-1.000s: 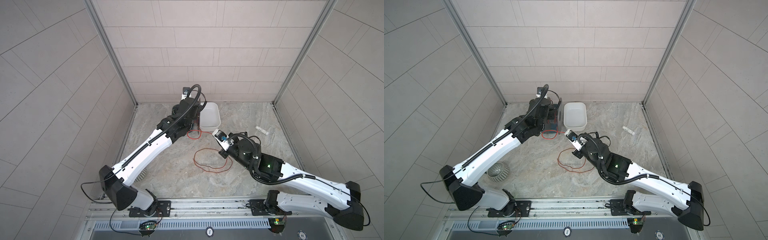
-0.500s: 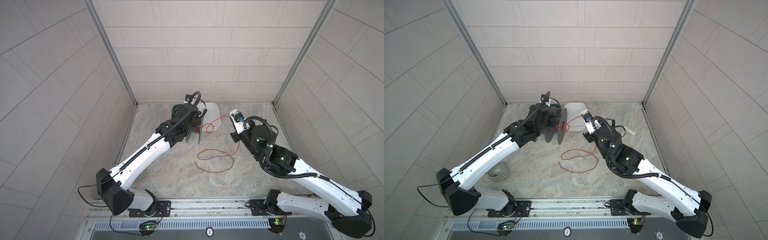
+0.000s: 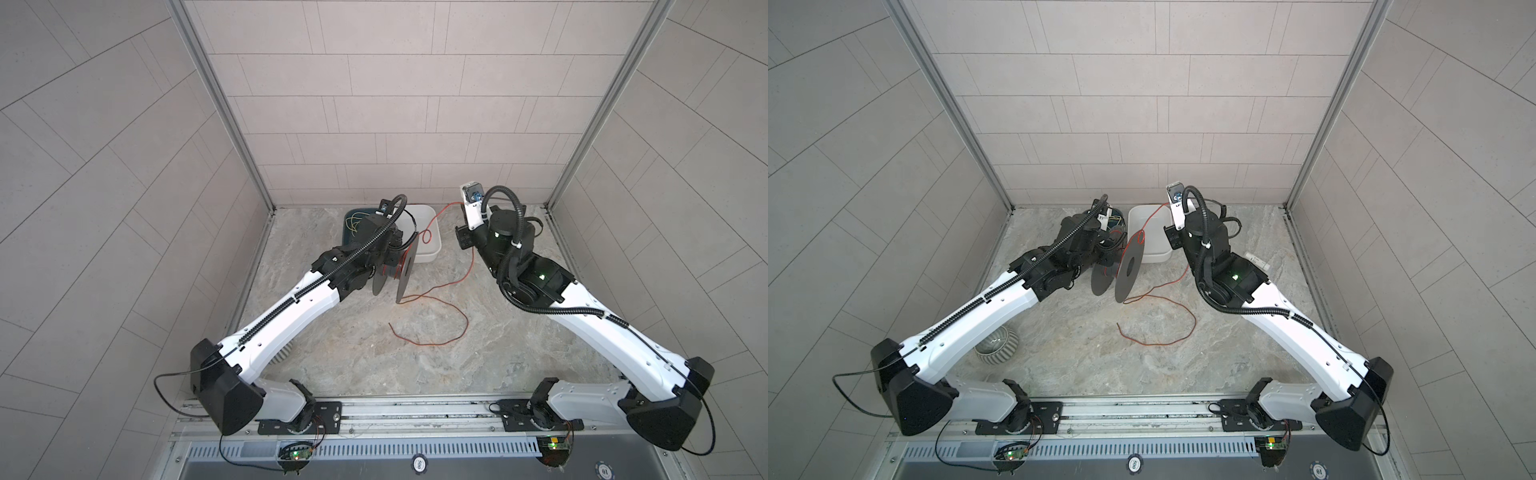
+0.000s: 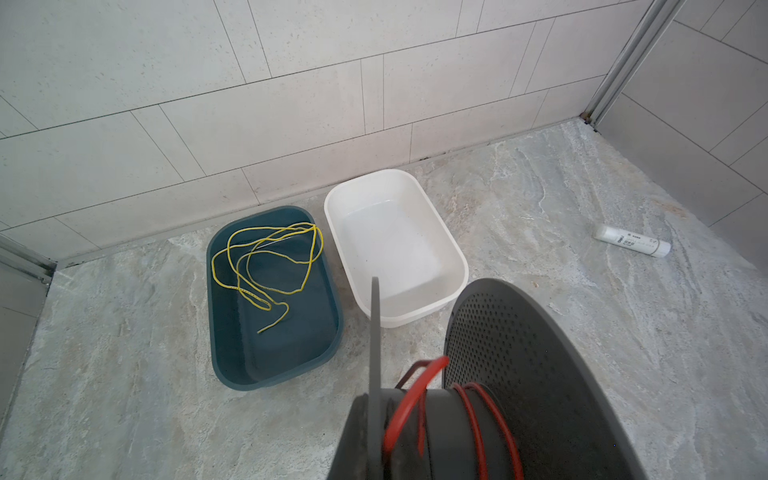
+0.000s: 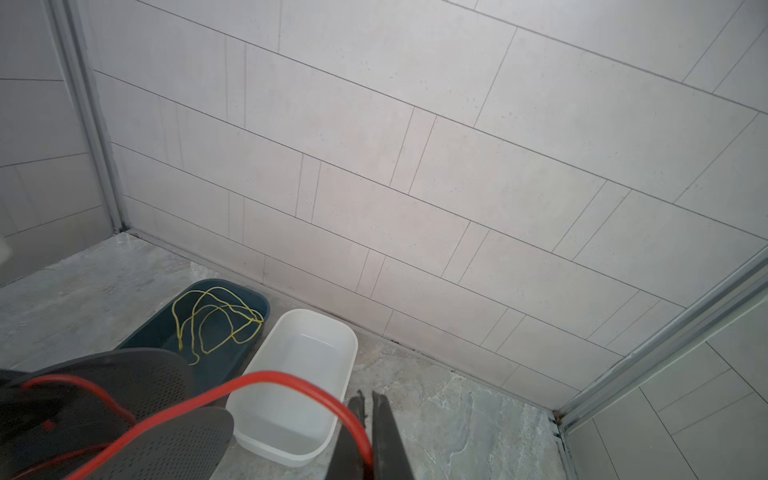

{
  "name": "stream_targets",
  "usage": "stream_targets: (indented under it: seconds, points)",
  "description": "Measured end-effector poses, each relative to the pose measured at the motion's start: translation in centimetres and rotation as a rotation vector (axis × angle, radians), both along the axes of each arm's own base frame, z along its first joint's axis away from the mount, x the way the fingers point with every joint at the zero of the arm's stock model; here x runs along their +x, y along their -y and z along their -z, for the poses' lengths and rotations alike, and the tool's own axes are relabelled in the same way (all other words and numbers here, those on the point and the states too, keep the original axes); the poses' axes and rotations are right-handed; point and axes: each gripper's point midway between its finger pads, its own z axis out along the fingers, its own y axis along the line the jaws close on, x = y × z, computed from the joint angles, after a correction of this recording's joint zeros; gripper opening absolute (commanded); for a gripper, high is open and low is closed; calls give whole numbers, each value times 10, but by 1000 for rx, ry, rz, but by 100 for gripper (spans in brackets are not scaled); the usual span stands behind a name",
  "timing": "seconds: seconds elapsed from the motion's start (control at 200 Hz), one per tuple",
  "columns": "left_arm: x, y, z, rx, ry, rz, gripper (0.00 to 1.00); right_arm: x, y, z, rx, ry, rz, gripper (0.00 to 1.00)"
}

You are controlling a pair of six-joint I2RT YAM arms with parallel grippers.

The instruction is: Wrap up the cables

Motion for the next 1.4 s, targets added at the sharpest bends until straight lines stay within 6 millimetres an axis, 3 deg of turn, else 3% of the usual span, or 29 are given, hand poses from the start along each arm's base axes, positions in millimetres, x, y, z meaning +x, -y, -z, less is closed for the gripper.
stream_targets:
  seconds: [0.305, 0.495, 0.64, 0.826, 0.951, 1.141, 1.401]
  points:
    - [-12, 12, -13, -52, 27, 94, 0, 54, 35, 18, 76, -69, 129, 0]
    - [-18, 19, -17, -87, 21, 145, 0, 84, 57, 59, 94, -157, 208, 0]
    - [-27, 18, -30, -126, 36, 162, 0, 95, 86, 93, 119, -225, 282, 0]
    - [-40, 7, -60, -198, 90, 152, 0, 96, 110, 115, 154, -261, 347, 0]
    - [-46, 3, -71, -242, 104, 150, 0, 96, 115, 127, 180, -285, 353, 0]
    - [-48, 6, -72, -305, 70, 158, 0, 100, 114, 148, 209, -324, 333, 0]
    - [-35, -13, -80, -401, 54, 65, 0, 93, 94, 211, 232, -430, 247, 0]
